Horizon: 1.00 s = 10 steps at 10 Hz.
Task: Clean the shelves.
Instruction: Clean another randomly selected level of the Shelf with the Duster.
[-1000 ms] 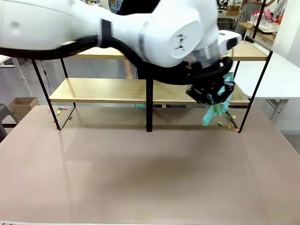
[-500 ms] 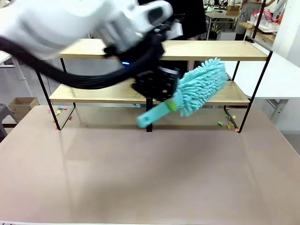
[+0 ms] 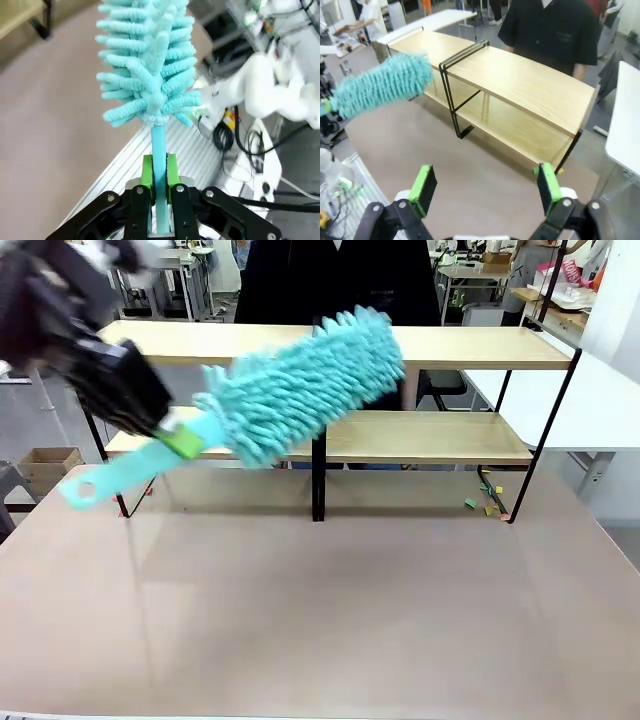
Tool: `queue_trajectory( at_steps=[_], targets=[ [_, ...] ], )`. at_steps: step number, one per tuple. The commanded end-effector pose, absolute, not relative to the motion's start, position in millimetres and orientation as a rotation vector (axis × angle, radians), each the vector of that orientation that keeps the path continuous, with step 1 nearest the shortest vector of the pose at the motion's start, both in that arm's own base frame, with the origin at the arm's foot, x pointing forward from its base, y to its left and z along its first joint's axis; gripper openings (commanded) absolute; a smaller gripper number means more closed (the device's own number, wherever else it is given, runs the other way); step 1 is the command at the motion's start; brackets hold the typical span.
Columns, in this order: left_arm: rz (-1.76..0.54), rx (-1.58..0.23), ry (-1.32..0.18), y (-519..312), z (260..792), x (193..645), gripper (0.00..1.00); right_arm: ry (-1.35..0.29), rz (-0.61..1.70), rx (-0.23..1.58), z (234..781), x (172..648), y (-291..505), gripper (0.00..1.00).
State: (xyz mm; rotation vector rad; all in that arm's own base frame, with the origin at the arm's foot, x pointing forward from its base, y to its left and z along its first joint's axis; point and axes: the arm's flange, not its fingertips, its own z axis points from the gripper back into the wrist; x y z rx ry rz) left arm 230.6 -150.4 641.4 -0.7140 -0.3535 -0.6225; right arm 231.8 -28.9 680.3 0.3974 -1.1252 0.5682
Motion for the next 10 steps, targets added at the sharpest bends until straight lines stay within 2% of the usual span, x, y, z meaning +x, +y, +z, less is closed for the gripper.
queue_trajectory(
  at_steps=[1, 3, 6, 7, 8, 10],
  targets=[
    [-0.457, -0.762, -0.533, -104.4, 639.9, 215.4, 0.13, -1.127, 0.569, 0.399, 680.3, 232.0, -28.0, 1.0],
    [-0.428, -0.798, -0.517, -48.7, 644.9, 212.6, 0.13, -1.127, 0.569, 0.399, 680.3, 232.0, -28.0, 1.0],
    [-0.435, -0.952, -0.509, 27.5, 629.9, 223.1, 0.13, -1.127, 0.569, 0.399, 680.3, 232.0, -28.0, 1.0],
    [-0.347, -1.021, -0.488, 47.0, 622.3, 234.3, 0.13, -1.127, 0.569, 0.399, 680.3, 232.0, -28.0, 1.0],
    [-0.387, -0.892, -0.517, 14.2, 636.6, 216.3, 0.13, -1.127, 0.569, 0.399, 680.3, 232.0, -28.0, 1.0],
    [-0.387, -0.892, -0.517, 14.2, 636.6, 216.3, 0.13, -1.127, 0.569, 0.399, 680.3, 232.0, -28.0, 1.0]
  ],
)
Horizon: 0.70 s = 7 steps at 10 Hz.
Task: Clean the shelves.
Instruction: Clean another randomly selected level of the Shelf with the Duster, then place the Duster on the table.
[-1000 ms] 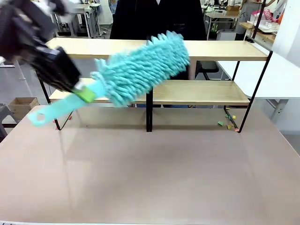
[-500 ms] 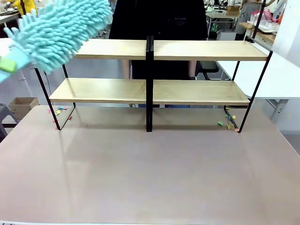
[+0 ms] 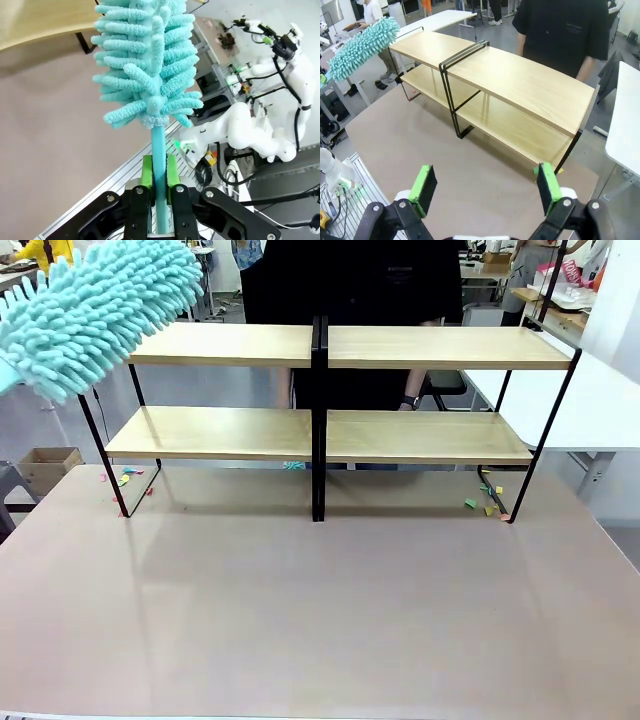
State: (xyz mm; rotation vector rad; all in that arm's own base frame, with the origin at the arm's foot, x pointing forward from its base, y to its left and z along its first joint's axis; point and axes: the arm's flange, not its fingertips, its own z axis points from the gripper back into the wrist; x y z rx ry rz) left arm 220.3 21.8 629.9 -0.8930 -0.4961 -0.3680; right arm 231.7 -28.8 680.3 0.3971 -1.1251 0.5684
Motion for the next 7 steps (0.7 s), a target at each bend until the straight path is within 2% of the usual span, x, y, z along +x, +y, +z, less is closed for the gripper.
queue_trajectory(
  at_steps=[1, 7],
  targets=[
    [-0.387, -0.892, -0.517, 14.2, 636.6, 216.3, 0.13, -1.127, 0.569, 0.399, 680.3, 232.0, -28.0, 1.0],
    [-0.387, -0.892, -0.517, 14.2, 636.6, 216.3, 0.13, -1.127, 0.569, 0.399, 680.3, 232.0, -28.0, 1.0]
  ],
)
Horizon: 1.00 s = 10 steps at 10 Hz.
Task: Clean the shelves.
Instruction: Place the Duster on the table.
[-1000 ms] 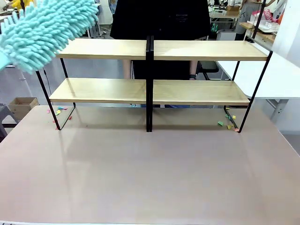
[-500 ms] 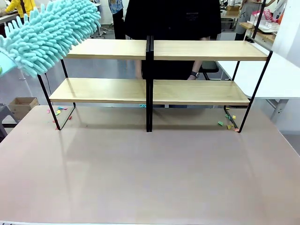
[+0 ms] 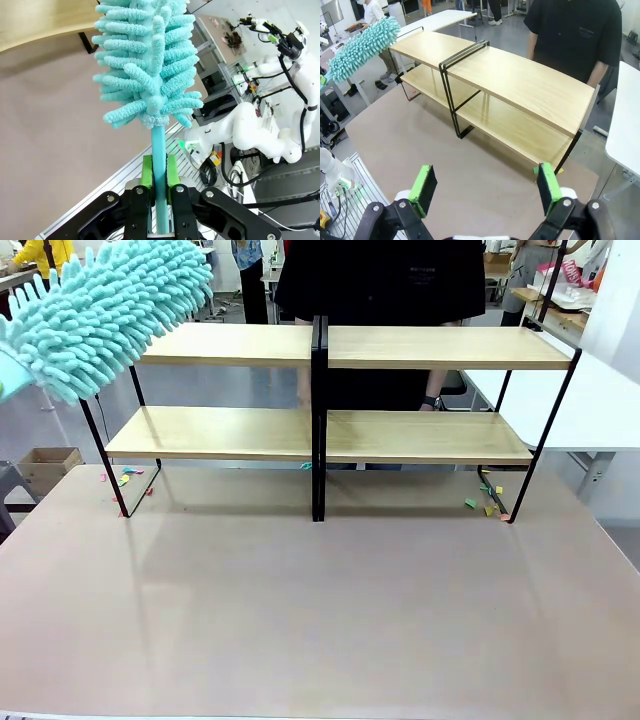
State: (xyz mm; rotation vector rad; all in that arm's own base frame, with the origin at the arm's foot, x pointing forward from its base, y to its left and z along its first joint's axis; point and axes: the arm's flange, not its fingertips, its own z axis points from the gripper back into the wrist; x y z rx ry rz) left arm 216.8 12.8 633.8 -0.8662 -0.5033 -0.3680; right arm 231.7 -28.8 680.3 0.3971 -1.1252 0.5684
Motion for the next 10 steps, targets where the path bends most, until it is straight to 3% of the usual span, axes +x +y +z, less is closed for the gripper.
queue_trajectory(
  at_steps=[1, 7, 8, 9, 10],
  targets=[
    [-0.387, -0.892, -0.517, 14.2, 636.6, 216.3, 0.13, -1.127, 0.569, 0.399, 680.3, 232.0, -28.0, 1.0],
    [-0.368, -0.867, -0.503, 12.7, 633.8, 216.7, 0.13, -1.127, 0.569, 0.399, 680.3, 232.0, -28.0, 1.0],
    [-0.545, -0.84, -0.347, -10.7, 631.5, 227.2, 0.13, -1.125, 0.568, 0.397, 680.3, 231.7, -28.8, 1.0],
    [-0.636, -0.799, -0.154, -21.8, 622.0, 241.8, 0.13, -0.928, 0.628, 0.644, 657.4, 250.2, -11.9, 1.0],
    [-0.706, -0.773, 0.066, -28.2, 603.8, 253.9, 0.13, -0.748, 0.569, 0.764, 628.4, 261.6, -5.6, 1.0]
  ],
)
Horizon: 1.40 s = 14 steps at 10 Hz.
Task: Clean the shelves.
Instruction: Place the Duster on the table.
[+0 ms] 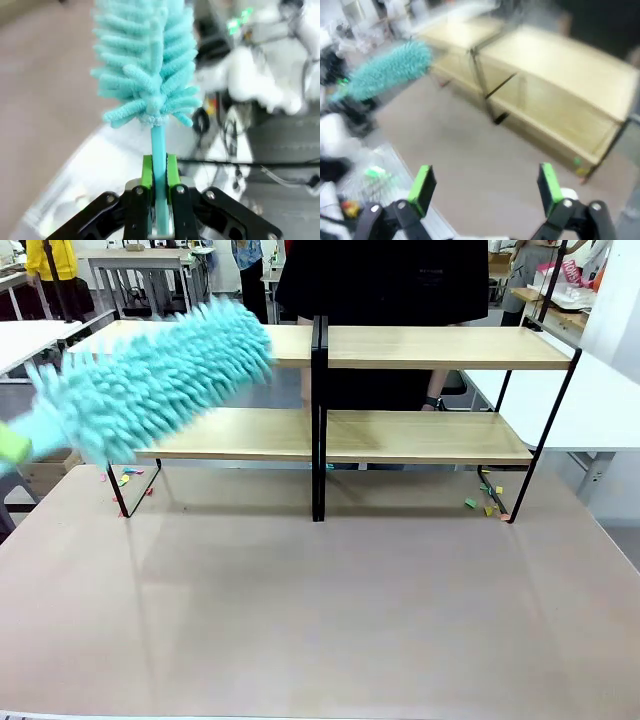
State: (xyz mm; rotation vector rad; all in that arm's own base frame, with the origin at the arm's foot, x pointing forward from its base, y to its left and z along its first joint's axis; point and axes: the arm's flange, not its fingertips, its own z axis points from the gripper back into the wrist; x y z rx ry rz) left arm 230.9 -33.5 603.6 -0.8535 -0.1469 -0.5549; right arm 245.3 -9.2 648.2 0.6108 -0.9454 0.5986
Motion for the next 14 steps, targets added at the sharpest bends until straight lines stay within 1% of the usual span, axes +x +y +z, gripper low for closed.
queue_trajectory(
  at_steps=[1, 2, 4, 5, 6, 7, 8, 10, 14],
  targets=[
    [-0.727, -0.746, 0.25, -28.3, 581.6, 262.9, 0.13, -0.647, 0.458, 0.832, 609.2, 265.1, -7.5, 1.0],
    [-0.798, -0.804, 0.387, -24.6, 557.9, 271.8, 0.13, -0.579, 0.373, 0.885, 593.1, 264.0, -15.2, 1.0],
    [-0.808, -0.932, 0.477, -22.1, 501.9, 293.4, 0.13, -0.428, 0.334, 0.832, 561.7, 258.1, -22.7, 1.0],
    [-0.781, -0.993, 0.526, -17.7, 466.1, 303.4, 0.13, -0.44, 0.308, 0.777, 553.1, 256.7, -26.0, 1.0],
    [-0.714, -1.113, 0.55, -4.1, 425.9, 315.1, 0.13, -0.492, 0.375, 0.893, 571.5, 275.5, -19.4, 1.0],
    [-0.614, -1.158, 0.55, 9.4, 397.7, 323.9, 0.13, -0.492, 0.375, 0.893, 571.5, 275.5, -19.4, 1.0],
    [-0.553, -1.217, 0.48, 16.2, 382.0, 329.9, 0.13, -0.492, 0.375, 0.893, 571.5, 275.5, -19.4, 1.0],
    [-0.521, -1.149, 0.449, 16.0, 383.0, 335.7, 0.13, -0.492, 0.375, 0.893, 571.5, 275.5, -19.4, 1.0],
    [-0.517, -1.134, 0.429, 20.1, 385.7, 337.7, 0.13, -0.492, 0.375, 0.893, 571.5, 275.5, -19.4, 1.0]
  ],
)
